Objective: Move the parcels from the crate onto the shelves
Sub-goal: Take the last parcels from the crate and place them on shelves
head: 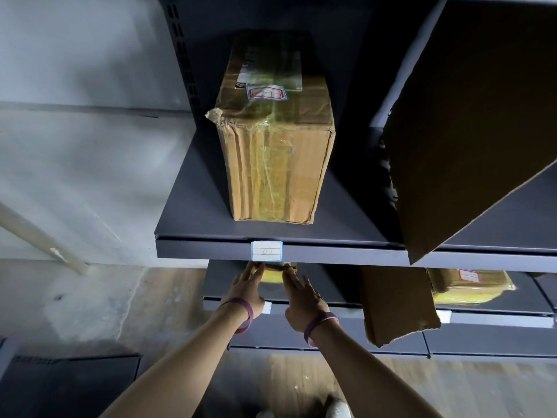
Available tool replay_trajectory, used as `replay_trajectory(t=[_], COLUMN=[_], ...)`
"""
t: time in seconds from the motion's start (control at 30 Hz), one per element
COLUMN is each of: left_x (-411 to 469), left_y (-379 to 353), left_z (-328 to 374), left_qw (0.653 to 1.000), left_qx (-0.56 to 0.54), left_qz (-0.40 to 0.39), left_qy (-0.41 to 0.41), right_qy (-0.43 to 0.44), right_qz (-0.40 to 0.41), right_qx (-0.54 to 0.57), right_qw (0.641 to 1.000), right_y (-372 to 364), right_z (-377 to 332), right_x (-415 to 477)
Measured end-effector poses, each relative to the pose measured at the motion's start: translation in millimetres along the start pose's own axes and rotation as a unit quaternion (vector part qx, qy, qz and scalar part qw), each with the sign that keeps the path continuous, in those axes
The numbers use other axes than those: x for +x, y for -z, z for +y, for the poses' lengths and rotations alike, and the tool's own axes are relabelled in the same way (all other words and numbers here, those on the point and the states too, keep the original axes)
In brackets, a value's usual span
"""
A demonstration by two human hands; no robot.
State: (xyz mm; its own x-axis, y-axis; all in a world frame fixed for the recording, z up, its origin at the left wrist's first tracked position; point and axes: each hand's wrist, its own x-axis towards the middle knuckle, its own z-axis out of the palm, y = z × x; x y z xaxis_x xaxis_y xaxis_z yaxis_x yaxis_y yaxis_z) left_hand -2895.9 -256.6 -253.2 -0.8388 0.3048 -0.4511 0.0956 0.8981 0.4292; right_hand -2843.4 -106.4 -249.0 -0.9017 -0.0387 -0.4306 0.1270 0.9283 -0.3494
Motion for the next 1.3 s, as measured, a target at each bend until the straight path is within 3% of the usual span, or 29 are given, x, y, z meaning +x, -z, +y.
replay_trajectory(t=[0.3,0.63,1.0,1.2,1.3], left_x=[13,-31,-125,-197,-234], left_y=[0,-5,-19,-52,-83], left_z=[-2,21,64,111,145], left_qw=[1.000,0.995,0.985,0.973,0.975], left_qx=[-0.012,-0.062,-0.046,-0.052,-0.058], left_qz=[-0.003,0.065,0.163,0.225,0.215], left_qy=[0.004,-0.035,-0.023,-0.014,0.003], right_qy=[-0.016,-0.013,0.041,0.112,0.115], right_qz=[-0.010,0.017,0.092,0.138,0.145], right_qx=[0.012,0.039,0.062,0.057,0.060], right_qw=[1.000,0.999,0.993,0.982,0.981], right_y=[5,12,24,23,21], right_z=[-2,-9,2,42,79], right_x=[5,-34,-131,-209,-256])
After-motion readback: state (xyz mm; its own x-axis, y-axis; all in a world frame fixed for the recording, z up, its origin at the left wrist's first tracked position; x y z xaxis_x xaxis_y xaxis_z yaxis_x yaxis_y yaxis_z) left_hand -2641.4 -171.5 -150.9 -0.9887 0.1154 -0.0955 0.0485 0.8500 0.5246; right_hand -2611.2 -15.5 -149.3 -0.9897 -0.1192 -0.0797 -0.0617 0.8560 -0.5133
